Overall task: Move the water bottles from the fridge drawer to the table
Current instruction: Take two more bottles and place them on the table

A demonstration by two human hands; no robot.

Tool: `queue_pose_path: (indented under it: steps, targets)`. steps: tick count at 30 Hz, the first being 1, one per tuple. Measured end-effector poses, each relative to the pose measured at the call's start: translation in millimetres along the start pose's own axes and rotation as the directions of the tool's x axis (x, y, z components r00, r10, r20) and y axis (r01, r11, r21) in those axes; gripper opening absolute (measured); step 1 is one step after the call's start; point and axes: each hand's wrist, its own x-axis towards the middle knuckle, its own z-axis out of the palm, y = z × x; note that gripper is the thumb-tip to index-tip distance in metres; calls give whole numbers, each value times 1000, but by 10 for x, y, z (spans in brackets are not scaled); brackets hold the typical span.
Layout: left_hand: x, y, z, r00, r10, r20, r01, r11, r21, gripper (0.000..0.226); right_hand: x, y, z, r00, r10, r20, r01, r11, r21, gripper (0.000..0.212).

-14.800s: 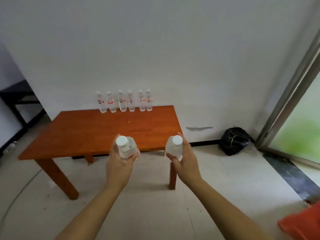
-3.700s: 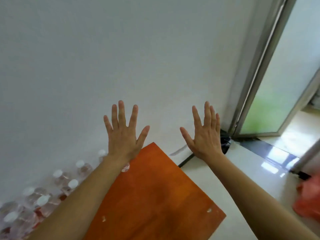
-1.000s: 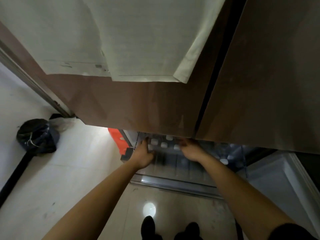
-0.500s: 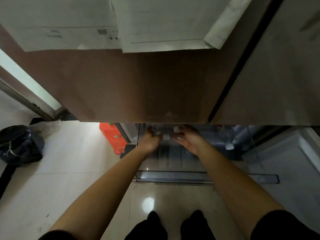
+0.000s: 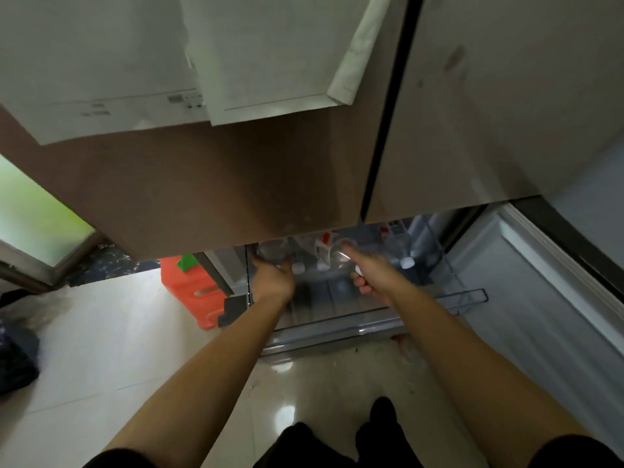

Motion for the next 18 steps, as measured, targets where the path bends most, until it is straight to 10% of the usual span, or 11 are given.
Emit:
queue_pose_path:
  steps: [4,9,18]
  targets:
    - [-240,18,-250,989,140,-40,-130,972,195,56,-262,-258,31,983,-115,-141,89,980,-177,45]
    - [-412,-79,-530,944,309,-115,-253,902,351,42,-483,-363,114,898,-389,-204,147,704,-695,50]
    - [-991,-31,-700,779,569,-265,-465,806,366,26,-904,-292,129,809,-578,-111,269,531,-804,32]
